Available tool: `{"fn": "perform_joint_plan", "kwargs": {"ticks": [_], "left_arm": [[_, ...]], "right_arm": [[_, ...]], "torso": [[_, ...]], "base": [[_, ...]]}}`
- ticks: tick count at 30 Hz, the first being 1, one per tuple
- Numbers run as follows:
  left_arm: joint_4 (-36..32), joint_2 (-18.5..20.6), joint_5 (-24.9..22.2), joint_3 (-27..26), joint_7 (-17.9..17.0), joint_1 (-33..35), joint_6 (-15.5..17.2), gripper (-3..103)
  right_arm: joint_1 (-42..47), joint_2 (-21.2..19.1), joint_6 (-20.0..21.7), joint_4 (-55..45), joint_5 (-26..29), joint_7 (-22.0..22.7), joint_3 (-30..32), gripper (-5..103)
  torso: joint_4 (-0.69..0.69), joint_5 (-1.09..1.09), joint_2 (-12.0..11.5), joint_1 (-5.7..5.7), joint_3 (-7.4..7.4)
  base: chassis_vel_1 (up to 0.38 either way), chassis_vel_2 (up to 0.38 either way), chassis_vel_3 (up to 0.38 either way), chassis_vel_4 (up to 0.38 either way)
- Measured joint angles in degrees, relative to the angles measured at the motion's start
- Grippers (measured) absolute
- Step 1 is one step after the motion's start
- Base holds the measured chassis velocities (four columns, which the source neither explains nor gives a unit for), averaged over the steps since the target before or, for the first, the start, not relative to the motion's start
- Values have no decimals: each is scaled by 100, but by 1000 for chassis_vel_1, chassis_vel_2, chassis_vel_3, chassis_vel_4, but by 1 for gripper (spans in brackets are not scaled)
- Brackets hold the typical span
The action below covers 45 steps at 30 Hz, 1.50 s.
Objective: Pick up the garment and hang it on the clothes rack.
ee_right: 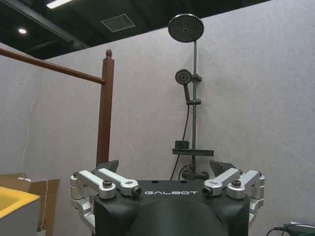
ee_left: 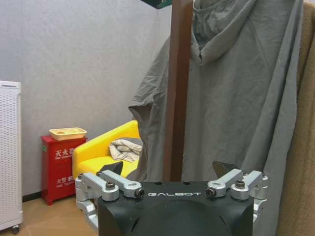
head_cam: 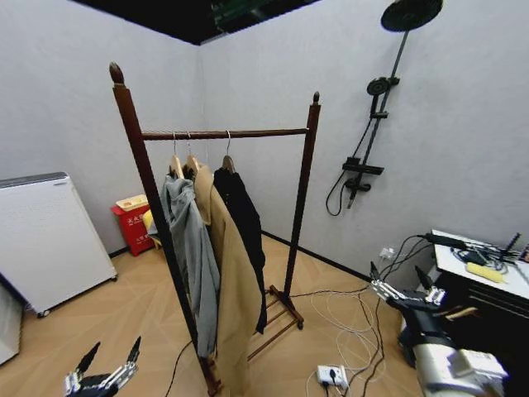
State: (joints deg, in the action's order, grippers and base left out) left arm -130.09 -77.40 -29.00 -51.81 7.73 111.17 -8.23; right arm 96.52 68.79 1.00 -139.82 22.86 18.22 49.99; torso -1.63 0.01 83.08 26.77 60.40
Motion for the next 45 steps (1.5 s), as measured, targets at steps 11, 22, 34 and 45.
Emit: {"fn": "perform_joint_plan", "kwargs": {"ticks": [11, 22, 34, 45], "left_arm": [[0, 0, 0, 0, 0, 0, 0, 100], [0, 0, 0, 0, 1, 0, 0, 100], [0, 0, 0, -2, -2, 0, 0, 100], [0, 0, -1, -1, -1, -1, 0, 100]], "right_arm": [[-11, -6, 7, 7, 9, -4, -5, 100], [-12, -6, 12, 8, 14, -4, -11, 100], [-13, -6, 13, 10, 16, -5, -12, 100], [-21, -6, 13, 10, 16, -5, -12, 100]], "torso": [[0, 0, -1, 2, 1], [-1, -3, 0, 0, 0], [4, -2, 5, -6, -3], [1, -1, -3, 5, 2]], "base": [[-56, -84, -95, -87], [85, -168, -289, -30], [221, -202, -198, 208], [-65, -8, -18, -55]]}}
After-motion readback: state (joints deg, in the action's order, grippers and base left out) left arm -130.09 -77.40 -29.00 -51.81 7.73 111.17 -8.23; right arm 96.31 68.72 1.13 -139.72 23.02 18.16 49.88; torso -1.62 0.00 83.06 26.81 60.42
